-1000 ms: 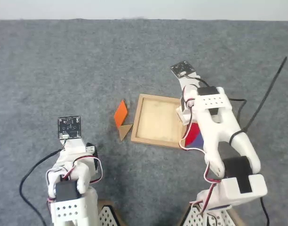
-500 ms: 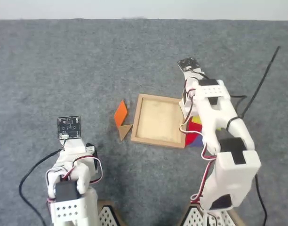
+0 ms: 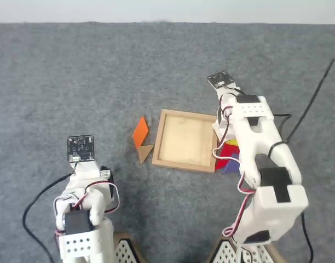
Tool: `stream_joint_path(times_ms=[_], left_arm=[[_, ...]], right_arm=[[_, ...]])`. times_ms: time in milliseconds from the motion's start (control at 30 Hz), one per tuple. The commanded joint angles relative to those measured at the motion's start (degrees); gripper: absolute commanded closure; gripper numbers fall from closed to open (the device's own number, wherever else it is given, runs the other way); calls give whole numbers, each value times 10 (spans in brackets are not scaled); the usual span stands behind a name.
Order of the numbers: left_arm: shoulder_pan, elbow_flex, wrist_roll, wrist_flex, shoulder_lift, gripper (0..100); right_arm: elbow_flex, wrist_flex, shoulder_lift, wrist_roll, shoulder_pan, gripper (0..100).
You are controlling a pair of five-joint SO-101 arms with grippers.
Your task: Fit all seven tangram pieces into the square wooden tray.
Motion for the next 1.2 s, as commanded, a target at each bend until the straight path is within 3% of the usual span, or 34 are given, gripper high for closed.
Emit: stream_joint_path(times_ms=[0, 400, 667, 967, 1167], left_arm=[[-2, -7, 5, 3, -11, 943], [-2, -7, 5, 3, -11, 943], [-2, -7, 5, 3, -11, 943], [-2, -7, 5, 3, -11, 943], [-2, -7, 5, 3, -11, 943]], right_arm=[[-4, 0, -36, 12, -1, 626], [-1, -1, 15, 55, -1, 636], [-2, 22, 13, 55, -5, 857], [-2, 32, 3, 56, 0, 858], [82, 22, -160, 60, -2, 852]])
